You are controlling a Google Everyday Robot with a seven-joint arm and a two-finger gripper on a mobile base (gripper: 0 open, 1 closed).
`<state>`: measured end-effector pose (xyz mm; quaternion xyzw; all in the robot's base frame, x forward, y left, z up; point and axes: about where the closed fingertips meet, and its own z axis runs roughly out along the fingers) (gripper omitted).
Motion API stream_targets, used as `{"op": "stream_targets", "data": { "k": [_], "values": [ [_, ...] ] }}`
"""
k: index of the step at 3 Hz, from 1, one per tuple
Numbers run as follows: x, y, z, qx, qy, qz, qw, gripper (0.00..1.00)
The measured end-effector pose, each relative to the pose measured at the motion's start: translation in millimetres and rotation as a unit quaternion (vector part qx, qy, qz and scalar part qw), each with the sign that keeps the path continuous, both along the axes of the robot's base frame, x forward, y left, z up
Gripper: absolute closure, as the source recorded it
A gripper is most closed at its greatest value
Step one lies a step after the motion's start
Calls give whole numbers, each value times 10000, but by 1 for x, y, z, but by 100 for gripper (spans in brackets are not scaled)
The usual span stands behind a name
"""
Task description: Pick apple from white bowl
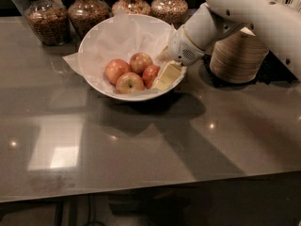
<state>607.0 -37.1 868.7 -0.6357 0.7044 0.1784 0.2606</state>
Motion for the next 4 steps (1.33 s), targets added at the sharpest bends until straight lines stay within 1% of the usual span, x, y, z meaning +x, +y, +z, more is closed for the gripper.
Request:
{"op": "stream_targets", "data": {
  "k": [1, 2, 4],
  "values": [
    [0, 13, -7, -71, 79, 148, 9998, 26],
    [-1, 21, -14, -155, 168, 234, 9995, 45],
    [-1, 21, -14, -155, 169, 235, 9995, 91]
  ]
}}
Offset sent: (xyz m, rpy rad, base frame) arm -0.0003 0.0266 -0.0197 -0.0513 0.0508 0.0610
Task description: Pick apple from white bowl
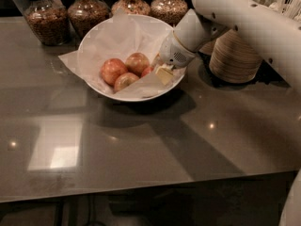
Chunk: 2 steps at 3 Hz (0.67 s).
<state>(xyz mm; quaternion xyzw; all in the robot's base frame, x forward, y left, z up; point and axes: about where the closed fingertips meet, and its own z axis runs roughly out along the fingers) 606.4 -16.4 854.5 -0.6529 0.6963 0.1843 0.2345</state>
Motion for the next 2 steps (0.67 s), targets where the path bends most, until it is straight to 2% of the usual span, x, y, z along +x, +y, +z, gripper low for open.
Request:
{"op": "stream_targets", "data": {
  "k": [1, 2],
  "values": [
    [0, 0, 0, 0, 0, 0, 10000, 100],
    [0, 0, 0, 0, 0, 0, 10000, 100]
  ]
}}
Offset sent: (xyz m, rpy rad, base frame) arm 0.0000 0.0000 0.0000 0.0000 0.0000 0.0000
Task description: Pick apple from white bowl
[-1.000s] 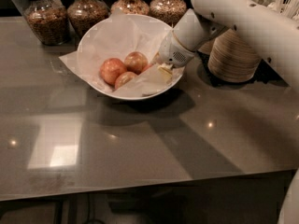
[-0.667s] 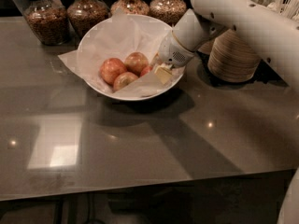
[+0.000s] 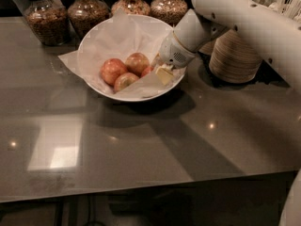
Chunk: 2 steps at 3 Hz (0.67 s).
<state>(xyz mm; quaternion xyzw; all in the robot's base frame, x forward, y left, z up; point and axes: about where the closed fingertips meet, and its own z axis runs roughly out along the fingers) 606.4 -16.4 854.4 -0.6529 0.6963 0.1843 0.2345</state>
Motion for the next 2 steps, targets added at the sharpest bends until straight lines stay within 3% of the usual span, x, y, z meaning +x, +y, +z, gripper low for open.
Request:
{"op": "stream_targets", "data": {
  "k": [1, 2],
  "values": [
    [-3, 2, 9, 77, -73, 53, 9999, 100],
    [-14, 1, 48, 439, -363, 186, 9982, 100]
  ]
}}
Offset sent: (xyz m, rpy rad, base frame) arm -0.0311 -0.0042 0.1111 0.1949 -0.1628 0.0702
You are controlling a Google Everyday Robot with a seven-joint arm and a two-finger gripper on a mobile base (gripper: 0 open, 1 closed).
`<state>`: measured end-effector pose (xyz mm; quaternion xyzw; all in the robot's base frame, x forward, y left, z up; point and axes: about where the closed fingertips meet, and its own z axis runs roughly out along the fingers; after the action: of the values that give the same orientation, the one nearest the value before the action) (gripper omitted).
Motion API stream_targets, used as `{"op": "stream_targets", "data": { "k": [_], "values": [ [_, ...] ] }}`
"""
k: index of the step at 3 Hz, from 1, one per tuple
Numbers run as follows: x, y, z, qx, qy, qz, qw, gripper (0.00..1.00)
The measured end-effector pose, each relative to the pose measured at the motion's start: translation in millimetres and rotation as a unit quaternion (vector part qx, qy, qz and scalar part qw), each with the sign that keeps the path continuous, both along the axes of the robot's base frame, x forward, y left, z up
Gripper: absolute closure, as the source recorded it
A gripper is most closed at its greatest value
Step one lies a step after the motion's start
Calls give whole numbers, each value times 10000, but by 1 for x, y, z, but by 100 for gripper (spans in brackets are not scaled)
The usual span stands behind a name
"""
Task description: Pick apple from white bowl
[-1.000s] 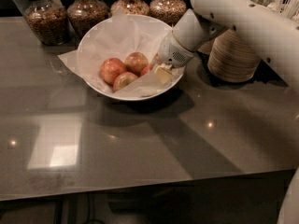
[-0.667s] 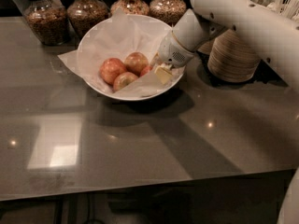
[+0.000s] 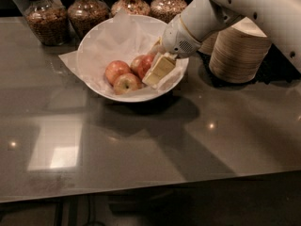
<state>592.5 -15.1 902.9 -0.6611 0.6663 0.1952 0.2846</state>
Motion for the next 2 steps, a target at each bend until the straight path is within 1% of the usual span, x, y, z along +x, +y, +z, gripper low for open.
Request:
{"op": "stream_targets", "data": {
  "k": [1, 2],
  "values": [
    [-15, -1, 33, 393, -251, 138, 9988, 100],
    [-33, -6, 51, 770, -374, 276, 9959, 100]
  ]
}}
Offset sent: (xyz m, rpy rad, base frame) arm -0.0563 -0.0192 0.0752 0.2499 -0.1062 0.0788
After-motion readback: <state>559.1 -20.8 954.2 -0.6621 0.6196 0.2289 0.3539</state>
